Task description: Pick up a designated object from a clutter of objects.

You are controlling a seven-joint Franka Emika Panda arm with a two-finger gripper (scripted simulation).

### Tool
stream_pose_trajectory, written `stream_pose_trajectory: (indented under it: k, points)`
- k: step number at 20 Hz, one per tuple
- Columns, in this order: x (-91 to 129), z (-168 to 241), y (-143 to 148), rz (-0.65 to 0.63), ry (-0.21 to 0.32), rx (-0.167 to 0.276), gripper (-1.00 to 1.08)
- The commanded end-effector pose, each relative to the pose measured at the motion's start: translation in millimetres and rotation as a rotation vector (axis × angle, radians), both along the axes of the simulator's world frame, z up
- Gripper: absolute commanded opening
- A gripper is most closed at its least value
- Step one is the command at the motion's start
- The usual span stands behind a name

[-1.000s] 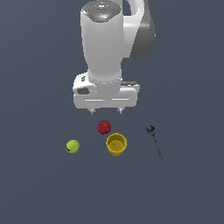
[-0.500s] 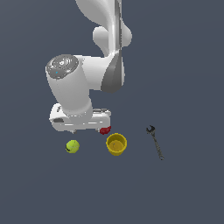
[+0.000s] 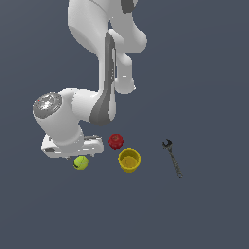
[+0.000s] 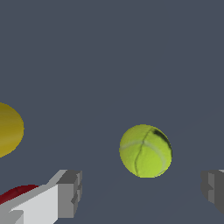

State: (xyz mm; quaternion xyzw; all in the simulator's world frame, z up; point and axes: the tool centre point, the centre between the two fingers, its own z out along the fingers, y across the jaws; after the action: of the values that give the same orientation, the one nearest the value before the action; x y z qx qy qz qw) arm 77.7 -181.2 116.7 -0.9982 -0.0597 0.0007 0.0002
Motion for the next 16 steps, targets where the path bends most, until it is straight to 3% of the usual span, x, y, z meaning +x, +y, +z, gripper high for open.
stream_pose_trajectory:
  k: [1,16]
  points:
    - [-0.1,-11.9,-11.1,0.006,-0.001,0.0,1.0]
    - [-2.4,-44.3,-23.0,0.01,-0.001,0.0,1.0]
